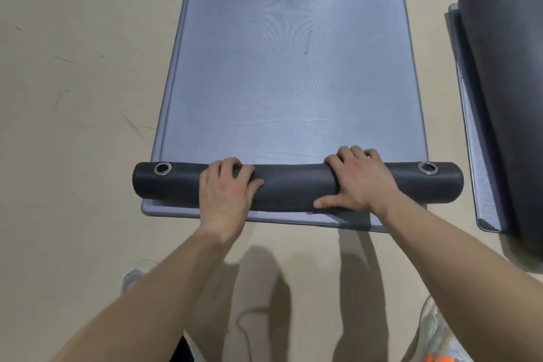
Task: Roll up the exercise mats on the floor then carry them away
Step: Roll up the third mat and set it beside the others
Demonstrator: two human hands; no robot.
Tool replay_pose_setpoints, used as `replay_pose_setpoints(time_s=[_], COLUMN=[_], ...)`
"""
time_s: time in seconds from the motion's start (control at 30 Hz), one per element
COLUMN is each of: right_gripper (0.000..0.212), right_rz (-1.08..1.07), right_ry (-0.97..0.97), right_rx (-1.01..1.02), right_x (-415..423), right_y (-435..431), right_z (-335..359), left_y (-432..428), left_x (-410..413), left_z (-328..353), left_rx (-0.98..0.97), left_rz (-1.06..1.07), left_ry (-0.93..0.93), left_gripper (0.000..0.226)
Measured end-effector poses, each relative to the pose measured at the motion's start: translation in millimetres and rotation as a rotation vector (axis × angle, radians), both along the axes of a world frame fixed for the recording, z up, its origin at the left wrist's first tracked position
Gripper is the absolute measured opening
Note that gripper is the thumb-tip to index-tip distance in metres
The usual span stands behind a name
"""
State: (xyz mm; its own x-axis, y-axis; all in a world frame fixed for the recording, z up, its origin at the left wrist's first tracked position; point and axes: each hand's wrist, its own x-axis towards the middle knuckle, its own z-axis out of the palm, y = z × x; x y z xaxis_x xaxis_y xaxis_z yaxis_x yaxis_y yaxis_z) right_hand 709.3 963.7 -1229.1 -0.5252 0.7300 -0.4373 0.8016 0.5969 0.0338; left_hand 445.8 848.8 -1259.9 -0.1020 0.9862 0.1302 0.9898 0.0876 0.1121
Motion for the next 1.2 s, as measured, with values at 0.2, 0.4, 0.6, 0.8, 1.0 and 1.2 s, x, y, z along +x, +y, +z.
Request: replay_pose_setpoints(time_s=[0.2, 0.4, 0.6, 0.8, 1.0, 1.2], right_gripper=[0.089, 0.112, 0.101, 0.105, 0.070, 0.081], right_rz=[0.035, -0.056, -0.133, -0.130, -0.178, -0.254], right_ry=[0.138, 0.095, 0.129, 0.125, 0.026, 0.026], right_rx=[0.224, 0.171, -0.045, 0.175, -0.020, -0.253], right_x=[2, 2, -7, -1, -12, -4], right_y=[-17, -25, 18, -3, -5, -11], right_z=[-7, -13, 0, -10, 19, 39], left_y=[2, 25, 39, 66, 55, 58], left_x=[-27, -39, -33, -32, -25, -24], left_z=[-3, 6, 6, 20, 47, 57], left_rx=[-0.250, -0.230, -0.211, -0.368, -0.614, -0.889], left_rz=[-0.240, -0.325, -0.272, -0.224, -0.195, -0.176], left_ry=[0.049, 0.035, 0.130, 0.105, 0.008, -0.164], left_gripper=[0.095, 0.094, 0.099, 0.082, 0.079, 0.073])
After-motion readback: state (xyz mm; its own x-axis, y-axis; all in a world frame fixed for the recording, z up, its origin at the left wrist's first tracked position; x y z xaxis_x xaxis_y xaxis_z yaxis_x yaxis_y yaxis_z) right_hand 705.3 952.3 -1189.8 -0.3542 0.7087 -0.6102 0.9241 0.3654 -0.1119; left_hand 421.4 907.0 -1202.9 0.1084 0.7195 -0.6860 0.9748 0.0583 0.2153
